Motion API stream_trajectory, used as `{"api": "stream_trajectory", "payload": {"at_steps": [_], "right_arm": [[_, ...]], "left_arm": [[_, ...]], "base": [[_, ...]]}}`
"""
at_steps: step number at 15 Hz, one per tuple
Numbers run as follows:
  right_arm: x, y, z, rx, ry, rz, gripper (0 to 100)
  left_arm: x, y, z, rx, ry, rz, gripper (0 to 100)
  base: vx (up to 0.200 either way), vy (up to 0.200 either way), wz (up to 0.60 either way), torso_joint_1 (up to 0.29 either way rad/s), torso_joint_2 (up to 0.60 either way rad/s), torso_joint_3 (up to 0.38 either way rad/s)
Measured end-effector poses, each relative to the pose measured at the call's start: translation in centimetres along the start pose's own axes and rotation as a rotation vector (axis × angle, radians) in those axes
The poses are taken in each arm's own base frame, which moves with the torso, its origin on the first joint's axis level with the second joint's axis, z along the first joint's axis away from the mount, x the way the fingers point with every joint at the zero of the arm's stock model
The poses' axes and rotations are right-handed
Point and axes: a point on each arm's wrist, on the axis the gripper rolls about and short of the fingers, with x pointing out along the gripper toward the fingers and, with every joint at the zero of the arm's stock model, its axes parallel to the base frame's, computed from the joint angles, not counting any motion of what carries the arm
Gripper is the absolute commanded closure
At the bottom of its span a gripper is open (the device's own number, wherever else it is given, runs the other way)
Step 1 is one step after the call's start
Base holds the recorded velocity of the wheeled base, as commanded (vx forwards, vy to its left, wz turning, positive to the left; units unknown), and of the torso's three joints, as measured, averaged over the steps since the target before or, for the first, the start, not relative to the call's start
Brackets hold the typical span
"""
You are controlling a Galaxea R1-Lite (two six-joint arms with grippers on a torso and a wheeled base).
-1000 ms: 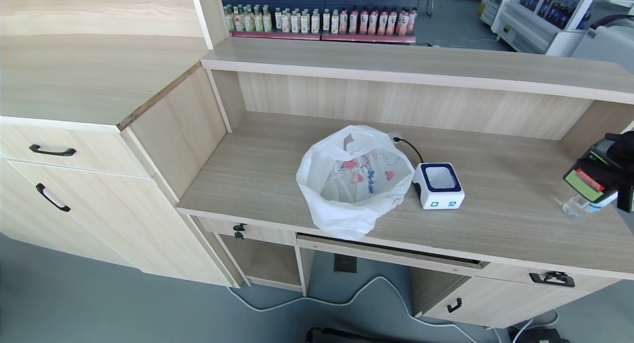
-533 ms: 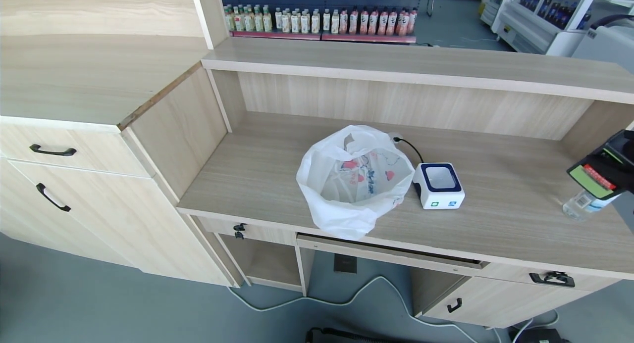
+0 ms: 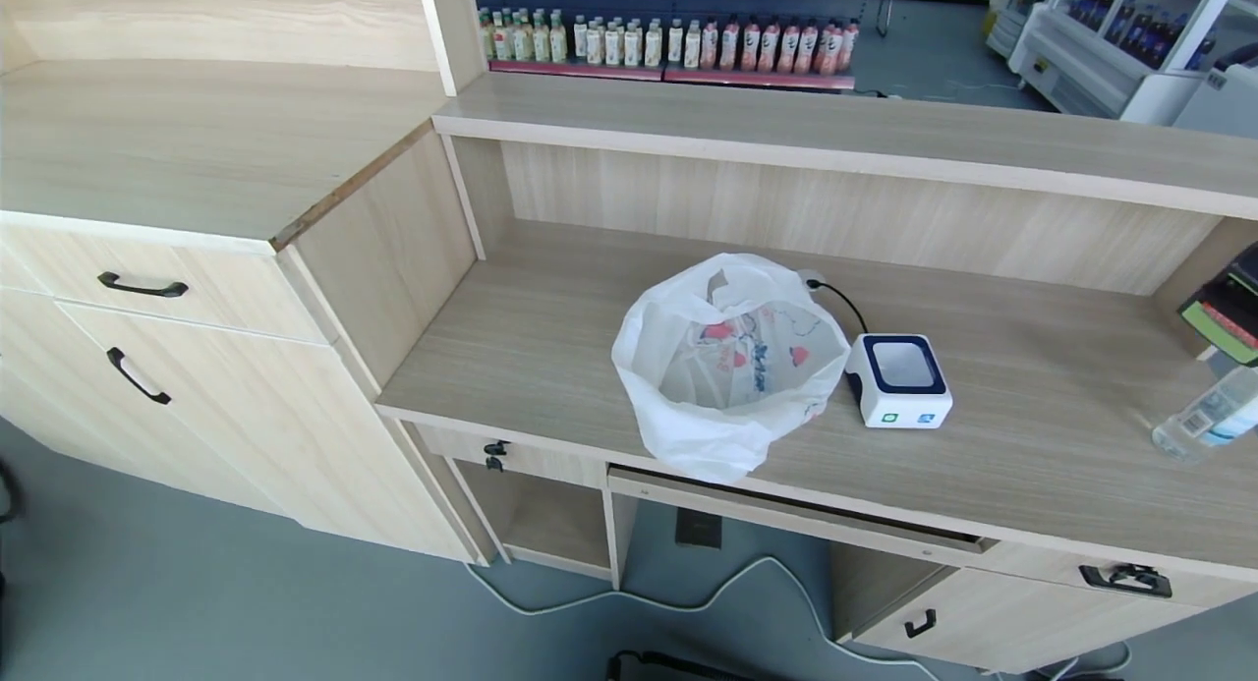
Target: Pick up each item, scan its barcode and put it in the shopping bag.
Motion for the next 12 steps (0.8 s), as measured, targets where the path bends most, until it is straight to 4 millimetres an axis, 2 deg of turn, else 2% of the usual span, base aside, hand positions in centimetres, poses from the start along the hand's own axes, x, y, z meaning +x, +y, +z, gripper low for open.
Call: {"api": "stream_trajectory", "payload": {"at_steps": [2, 4, 7, 10, 12], "right_arm": [[2.5, -0.4, 0.8, 0.044, -0.015, -0.007, 100], [5.5, -0.4, 0.6, 0.123, -0.019, 0.033, 100], [11.0, 1.2, -0.2, 0.267, -0.022, 0.124, 100], [16.7, 4.7, -1.0, 0.44, -0.044, 0.219, 100], [19.7, 7.6, -0.9, 0.488, -0.069, 0.285, 100]], "left_arm": [[0.0, 0.0, 0.0, 0.0, 0.0, 0.0, 0], [0.0, 0.0, 0.0, 0.0, 0.0, -0.001, 0], [0.0, 0.0, 0.0, 0.0, 0.001, 0.0, 0], [0.0, 0.0, 0.0, 0.0, 0.0, 0.0, 0], [0.0, 0.0, 0.0, 0.0, 0.0, 0.0, 0]], "base": [[0.0, 0.0, 0.0, 0.0, 0.0, 0.0], [0.0, 0.0, 0.0, 0.0, 0.0, 0.0], [0.0, 0.0, 0.0, 0.0, 0.0, 0.0], [0.0, 0.0, 0.0, 0.0, 0.0, 0.0], [0.0, 0.0, 0.0, 0.0, 0.0, 0.0]]}}
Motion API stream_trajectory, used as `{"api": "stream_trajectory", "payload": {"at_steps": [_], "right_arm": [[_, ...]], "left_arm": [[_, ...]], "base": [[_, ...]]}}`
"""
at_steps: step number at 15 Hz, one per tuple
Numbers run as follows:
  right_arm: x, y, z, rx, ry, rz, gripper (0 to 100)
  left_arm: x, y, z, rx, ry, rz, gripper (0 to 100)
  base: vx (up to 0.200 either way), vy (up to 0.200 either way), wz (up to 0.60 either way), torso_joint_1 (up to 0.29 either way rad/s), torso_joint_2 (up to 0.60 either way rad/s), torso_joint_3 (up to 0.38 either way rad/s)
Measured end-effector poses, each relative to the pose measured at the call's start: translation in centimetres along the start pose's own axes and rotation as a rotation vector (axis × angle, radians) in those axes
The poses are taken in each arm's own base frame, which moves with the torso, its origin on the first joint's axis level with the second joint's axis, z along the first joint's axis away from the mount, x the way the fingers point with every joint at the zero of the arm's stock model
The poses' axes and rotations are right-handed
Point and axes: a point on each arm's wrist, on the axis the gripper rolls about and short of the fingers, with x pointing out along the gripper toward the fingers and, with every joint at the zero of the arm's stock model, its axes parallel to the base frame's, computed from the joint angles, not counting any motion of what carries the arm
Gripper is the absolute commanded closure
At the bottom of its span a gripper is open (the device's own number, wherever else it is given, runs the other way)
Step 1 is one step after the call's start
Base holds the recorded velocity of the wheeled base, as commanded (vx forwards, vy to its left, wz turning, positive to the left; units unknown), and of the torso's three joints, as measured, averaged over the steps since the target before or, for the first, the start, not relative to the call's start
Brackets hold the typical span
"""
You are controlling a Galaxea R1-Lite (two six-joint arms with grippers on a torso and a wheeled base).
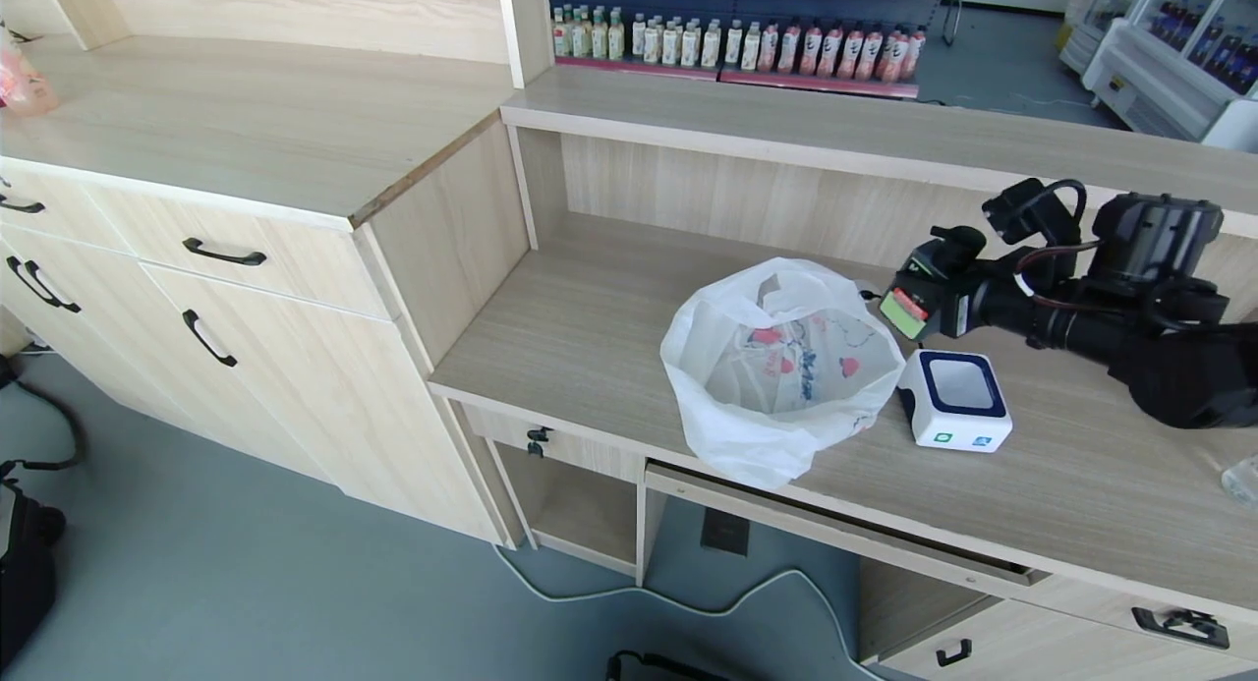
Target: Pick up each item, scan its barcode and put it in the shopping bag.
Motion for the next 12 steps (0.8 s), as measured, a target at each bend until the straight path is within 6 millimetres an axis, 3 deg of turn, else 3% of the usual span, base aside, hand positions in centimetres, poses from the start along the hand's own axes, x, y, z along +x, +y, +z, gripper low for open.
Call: {"api": "stream_trajectory", "payload": {"at_steps": [2, 5, 8, 12], "right_arm": [[2.4, 1.3, -1.4, 0.004, -0.005, 0.04, 100], [4.4, 2.8, -3.8, -0.008, 0.026, 0.078, 100], [5.5, 3.4, -5.9, -0.023, 0.071, 0.088, 100], [6.3, 3.7, -7.1, -0.017, 0.09, 0.098, 100]], "left_arm": [[0.0, 0.0, 0.0, 0.0, 0.0, 0.0, 0], [0.0, 0.0, 0.0, 0.0, 0.0, 0.0, 0], [0.0, 0.0, 0.0, 0.0, 0.0, 0.0, 0], [0.0, 0.0, 0.0, 0.0, 0.0, 0.0, 0]], "base": [[0.0, 0.0, 0.0, 0.0, 0.0, 0.0], [0.0, 0.0, 0.0, 0.0, 0.0, 0.0], [0.0, 0.0, 0.0, 0.0, 0.0, 0.0], [0.0, 0.0, 0.0, 0.0, 0.0, 0.0]]}}
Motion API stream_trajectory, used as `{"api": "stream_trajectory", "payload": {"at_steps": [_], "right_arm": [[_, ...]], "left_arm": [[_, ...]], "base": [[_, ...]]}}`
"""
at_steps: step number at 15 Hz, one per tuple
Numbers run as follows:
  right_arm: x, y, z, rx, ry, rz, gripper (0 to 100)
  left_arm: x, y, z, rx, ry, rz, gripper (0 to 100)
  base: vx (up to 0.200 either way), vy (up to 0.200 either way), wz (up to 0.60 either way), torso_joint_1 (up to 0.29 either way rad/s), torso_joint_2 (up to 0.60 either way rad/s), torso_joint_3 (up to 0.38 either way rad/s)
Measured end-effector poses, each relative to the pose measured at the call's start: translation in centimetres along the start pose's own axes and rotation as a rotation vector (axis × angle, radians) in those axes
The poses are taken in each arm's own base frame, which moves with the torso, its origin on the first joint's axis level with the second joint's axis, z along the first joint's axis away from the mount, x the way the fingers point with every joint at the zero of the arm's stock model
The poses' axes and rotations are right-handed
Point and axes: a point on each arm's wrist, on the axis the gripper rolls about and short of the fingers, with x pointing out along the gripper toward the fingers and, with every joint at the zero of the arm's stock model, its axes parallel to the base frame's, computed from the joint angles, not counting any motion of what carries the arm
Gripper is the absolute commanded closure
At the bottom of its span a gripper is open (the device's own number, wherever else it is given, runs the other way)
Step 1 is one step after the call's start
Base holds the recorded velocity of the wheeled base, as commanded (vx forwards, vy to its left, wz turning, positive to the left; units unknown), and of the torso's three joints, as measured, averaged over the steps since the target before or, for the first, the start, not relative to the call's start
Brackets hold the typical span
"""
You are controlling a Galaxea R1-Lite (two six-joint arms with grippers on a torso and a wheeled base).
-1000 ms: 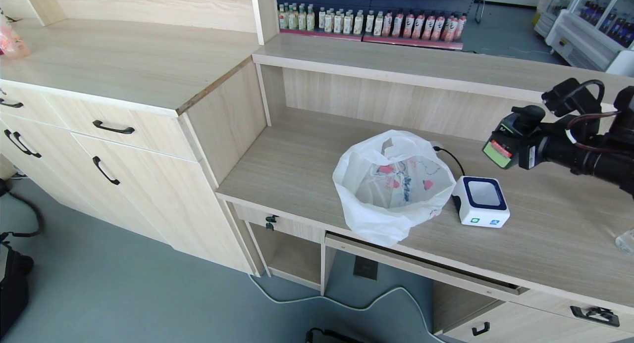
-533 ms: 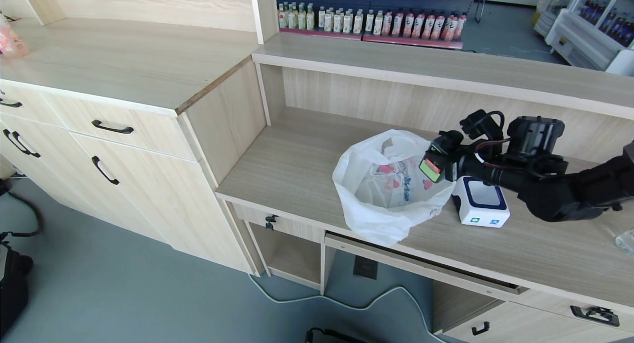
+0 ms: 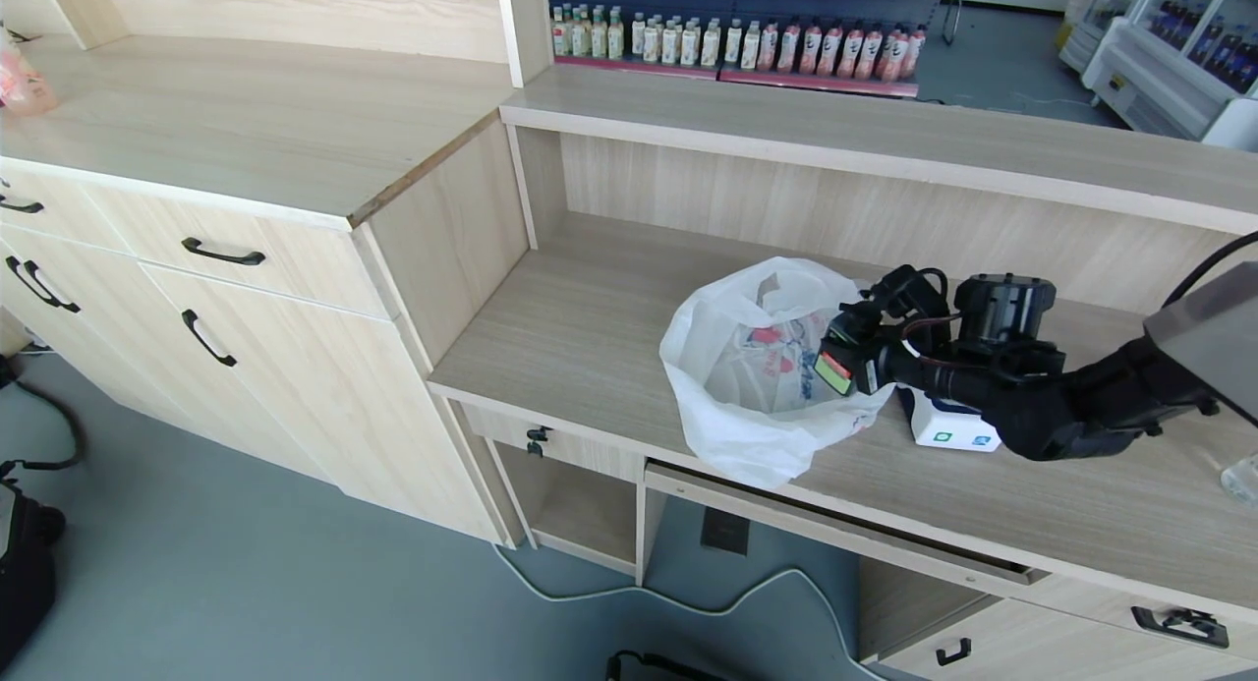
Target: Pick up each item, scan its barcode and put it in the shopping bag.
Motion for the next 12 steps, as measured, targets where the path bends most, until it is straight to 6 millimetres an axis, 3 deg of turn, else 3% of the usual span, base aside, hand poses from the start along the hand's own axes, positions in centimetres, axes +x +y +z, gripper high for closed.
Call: {"api": "stream_trajectory", "payload": {"at_steps": [4, 12], "right_arm": [[1.6, -0.6, 0.6, -0.012, -0.043, -0.011, 100], [3.0, -0.1, -1.7, 0.002, -0.003, 0.0, 100]], "left_arm": [[0.0, 0.0, 0.0, 0.0, 0.0, 0.0, 0], [0.0, 0.0, 0.0, 0.0, 0.0, 0.0, 0]], "base": [[0.0, 0.0, 0.0, 0.0, 0.0, 0.0], [0.0, 0.0, 0.0, 0.0, 0.0, 0.0]]}}
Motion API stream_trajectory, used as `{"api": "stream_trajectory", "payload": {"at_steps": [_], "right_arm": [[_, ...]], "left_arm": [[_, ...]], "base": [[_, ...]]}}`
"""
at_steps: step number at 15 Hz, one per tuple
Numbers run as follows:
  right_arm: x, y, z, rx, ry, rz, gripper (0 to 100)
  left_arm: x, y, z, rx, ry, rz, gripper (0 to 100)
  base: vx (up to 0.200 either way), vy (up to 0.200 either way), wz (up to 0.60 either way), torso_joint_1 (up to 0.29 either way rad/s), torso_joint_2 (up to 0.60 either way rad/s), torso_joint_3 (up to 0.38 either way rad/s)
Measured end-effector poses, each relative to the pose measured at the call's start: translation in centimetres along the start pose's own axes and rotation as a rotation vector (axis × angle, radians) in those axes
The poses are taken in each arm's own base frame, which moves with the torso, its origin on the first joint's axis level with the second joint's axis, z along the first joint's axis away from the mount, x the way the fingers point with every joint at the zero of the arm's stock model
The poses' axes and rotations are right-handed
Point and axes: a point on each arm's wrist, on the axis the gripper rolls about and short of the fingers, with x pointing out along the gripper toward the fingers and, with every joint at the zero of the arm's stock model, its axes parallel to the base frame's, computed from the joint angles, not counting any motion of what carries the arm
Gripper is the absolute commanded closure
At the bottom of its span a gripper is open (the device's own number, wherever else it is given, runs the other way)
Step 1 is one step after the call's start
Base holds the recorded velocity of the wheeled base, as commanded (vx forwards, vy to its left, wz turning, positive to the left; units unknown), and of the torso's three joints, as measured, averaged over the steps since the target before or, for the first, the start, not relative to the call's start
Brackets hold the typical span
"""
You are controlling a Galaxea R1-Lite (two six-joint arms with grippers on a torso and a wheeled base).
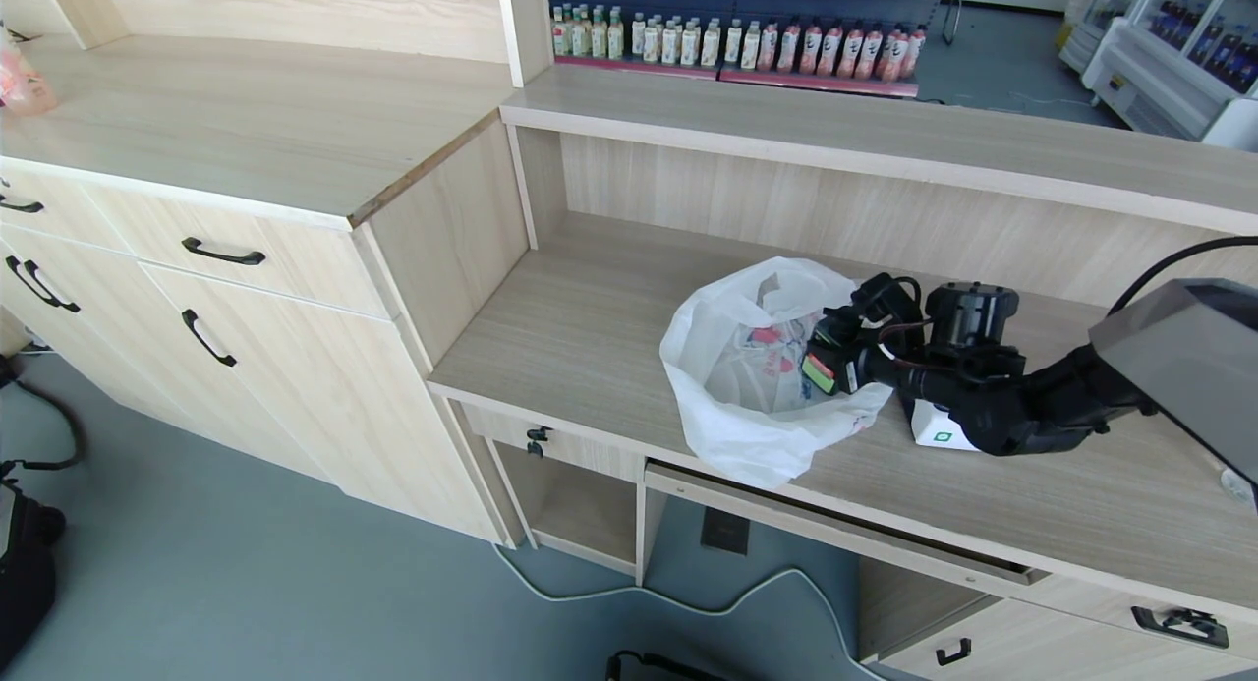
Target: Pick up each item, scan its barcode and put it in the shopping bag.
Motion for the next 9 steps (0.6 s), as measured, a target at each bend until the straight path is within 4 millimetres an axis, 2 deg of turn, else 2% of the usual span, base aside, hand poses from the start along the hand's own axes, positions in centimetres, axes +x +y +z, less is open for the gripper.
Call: {"api": "stream_trajectory", "payload": {"at_steps": [1, 2, 6, 9], "right_arm": [[0.1, 0.0, -0.2, 0.002, 0.005, 0.001, 100], [0.1, 0.0, -0.5, 0.006, 0.011, 0.001, 0], [0.2, -0.1, -0.4, 0.023, 0.005, -0.003, 0], [-1.0, -0.5, 1.7, 0.034, -0.028, -0.015, 0]], "left_arm": [[0.0, 0.0, 0.0, 0.0, 0.0, 0.0, 0], [0.0, 0.0, 0.0, 0.0, 0.0, 0.0, 0], [0.0, 0.0, 0.0, 0.0, 0.0, 0.0, 0], [0.0, 0.0, 0.0, 0.0, 0.0, 0.0, 0]], "base": [[0.0, 0.0, 0.0, 0.0, 0.0, 0.0], [0.0, 0.0, 0.0, 0.0, 0.0, 0.0], [0.0, 0.0, 0.0, 0.0, 0.0, 0.0], [0.0, 0.0, 0.0, 0.0, 0.0, 0.0]]}}
